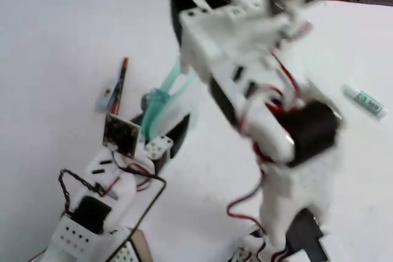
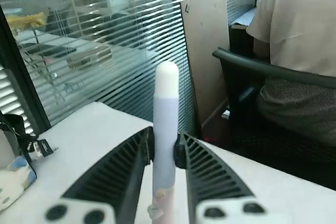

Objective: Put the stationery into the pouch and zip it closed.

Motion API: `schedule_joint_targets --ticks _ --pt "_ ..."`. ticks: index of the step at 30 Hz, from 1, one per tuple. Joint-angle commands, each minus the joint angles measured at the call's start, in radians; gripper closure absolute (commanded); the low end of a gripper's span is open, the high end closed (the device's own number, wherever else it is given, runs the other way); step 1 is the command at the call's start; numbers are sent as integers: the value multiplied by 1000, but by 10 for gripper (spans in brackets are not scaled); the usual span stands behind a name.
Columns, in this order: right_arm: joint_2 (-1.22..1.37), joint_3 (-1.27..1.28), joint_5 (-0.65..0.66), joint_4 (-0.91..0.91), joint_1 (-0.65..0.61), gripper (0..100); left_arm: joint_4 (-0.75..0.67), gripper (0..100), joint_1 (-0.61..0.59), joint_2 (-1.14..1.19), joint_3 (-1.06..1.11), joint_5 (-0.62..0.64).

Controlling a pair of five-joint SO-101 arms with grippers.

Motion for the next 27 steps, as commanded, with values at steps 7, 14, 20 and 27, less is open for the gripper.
schedule_joint_targets --ticks 7,14,20,27 --pt "-124 195 2 -108 -13 981 -18 809 8 -5 -9 6" --pt "-395 519 11 -234 -41 981 -18 809 8 -5 -9 6" --pt "-484 726 12 -418 -41 981 -18 809 8 -5 -9 6" --pt "-473 730 58 -530 -39 981 -18 809 7 -5 -11 6"
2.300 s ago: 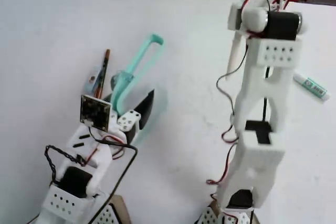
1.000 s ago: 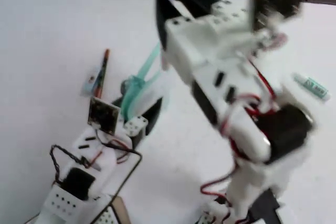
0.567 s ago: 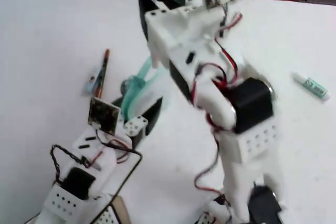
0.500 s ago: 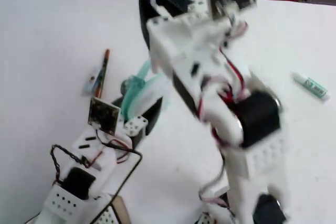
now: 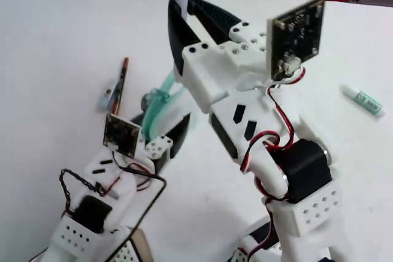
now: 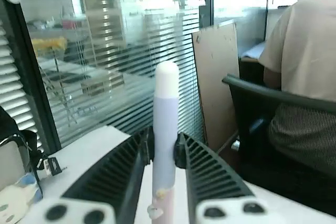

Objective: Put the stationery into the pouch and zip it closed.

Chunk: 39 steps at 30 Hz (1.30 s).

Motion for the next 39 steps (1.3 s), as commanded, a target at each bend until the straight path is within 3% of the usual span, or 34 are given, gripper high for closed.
schedule_joint_targets --ticks 1,10,25,39 --pt "2 -5 55 -62 -4 981 -18 809 7 -5 -12 6" --pt "113 25 -15 -22 105 981 -18 809 7 -5 -12 6" --pt "-101 296 -11 67 -38 981 -17 809 -65 -5 -32 15" --pt "-124 351 -5 140 -42 978 -17 809 -62 -5 -29 15"
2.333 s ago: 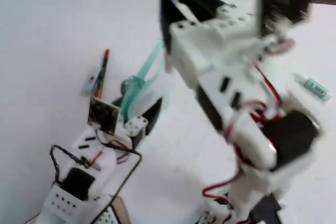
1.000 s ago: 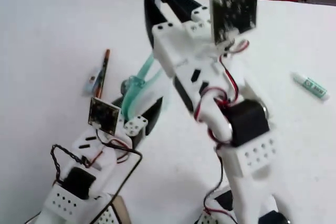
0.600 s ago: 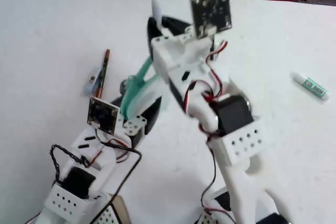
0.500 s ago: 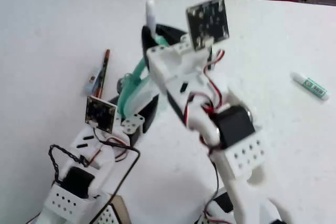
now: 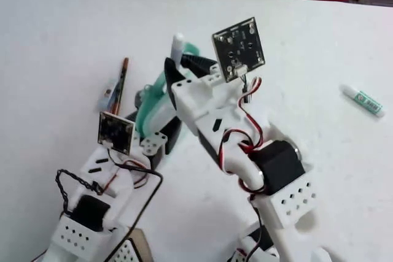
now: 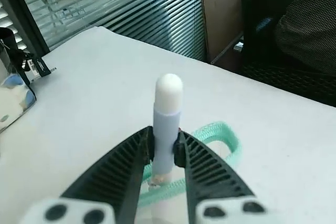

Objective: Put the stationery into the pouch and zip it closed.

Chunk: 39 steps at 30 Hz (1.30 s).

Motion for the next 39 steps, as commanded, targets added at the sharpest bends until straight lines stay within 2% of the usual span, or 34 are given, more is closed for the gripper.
schedule_joint_targets --ticks 1,5,9,11,26,32,35,39 --pt "-27 -6 35 5 -13 978 -17 809 -7 -5 -29 9" --pt "-30 -11 158 41 -94 958 -18 809 -7 -5 -29 9" --pt "-30 -15 170 41 -157 821 -18 809 -8 -5 -29 9" --pt "-30 -26 172 42 -159 786 -18 809 -8 -5 -29 9" --pt "-30 -206 164 125 -39 793 -20 809 -8 -5 -29 8" --pt "-31 -209 170 125 151 793 -18 809 -8 -5 -29 8" --pt "-18 -206 172 114 344 794 -18 809 -8 -5 -29 8" --pt "108 -183 172 -2 622 794 -18 809 -8 -5 -28 6"
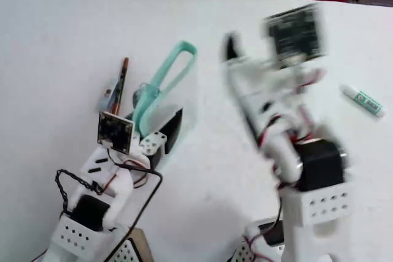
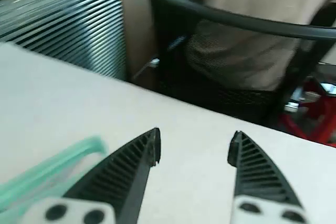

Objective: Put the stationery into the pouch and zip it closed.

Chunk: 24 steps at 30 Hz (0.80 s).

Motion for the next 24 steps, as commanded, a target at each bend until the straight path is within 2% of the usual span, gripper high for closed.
schedule_joint_targets --ticks 1,8,14,19,24 --pt "128 -15 9 -91 248 794 -18 809 -5 -5 -28 6" --pt "526 -164 11 -185 558 794 -18 809 -5 -5 -28 3" --pt "917 -436 11 -214 739 794 -18 809 -5 -5 -28 3" --pt "1239 -649 11 -280 823 794 -18 809 -5 -5 -28 3" --pt "1515 -858 11 -291 835 813 -18 809 -5 -5 -26 3"
